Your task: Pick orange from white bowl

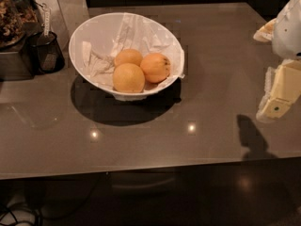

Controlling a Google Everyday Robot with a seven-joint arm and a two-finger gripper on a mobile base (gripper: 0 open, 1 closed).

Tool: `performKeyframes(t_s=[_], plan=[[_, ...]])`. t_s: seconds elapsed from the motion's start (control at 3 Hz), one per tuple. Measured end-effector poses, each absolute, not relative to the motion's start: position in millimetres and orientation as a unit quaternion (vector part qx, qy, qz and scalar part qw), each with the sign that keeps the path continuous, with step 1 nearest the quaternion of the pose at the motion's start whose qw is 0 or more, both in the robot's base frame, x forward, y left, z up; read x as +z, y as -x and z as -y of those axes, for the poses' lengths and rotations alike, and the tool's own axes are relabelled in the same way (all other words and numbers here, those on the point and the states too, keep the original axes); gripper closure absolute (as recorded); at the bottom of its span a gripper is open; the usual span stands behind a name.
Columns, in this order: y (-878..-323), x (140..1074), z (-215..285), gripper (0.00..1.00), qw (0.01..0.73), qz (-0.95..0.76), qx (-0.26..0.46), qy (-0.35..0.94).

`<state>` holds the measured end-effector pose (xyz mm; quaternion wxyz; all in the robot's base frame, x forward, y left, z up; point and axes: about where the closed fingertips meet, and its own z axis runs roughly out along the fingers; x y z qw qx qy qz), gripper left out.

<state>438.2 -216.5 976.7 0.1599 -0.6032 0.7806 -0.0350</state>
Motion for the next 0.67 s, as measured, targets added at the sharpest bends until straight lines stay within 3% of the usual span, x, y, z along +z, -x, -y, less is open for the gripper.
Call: performKeyframes(t_s=[0.67], plan=[[-459.3, 989.5, 193.8, 0.0, 0.184, -0.754, -0.024, 0.63]])
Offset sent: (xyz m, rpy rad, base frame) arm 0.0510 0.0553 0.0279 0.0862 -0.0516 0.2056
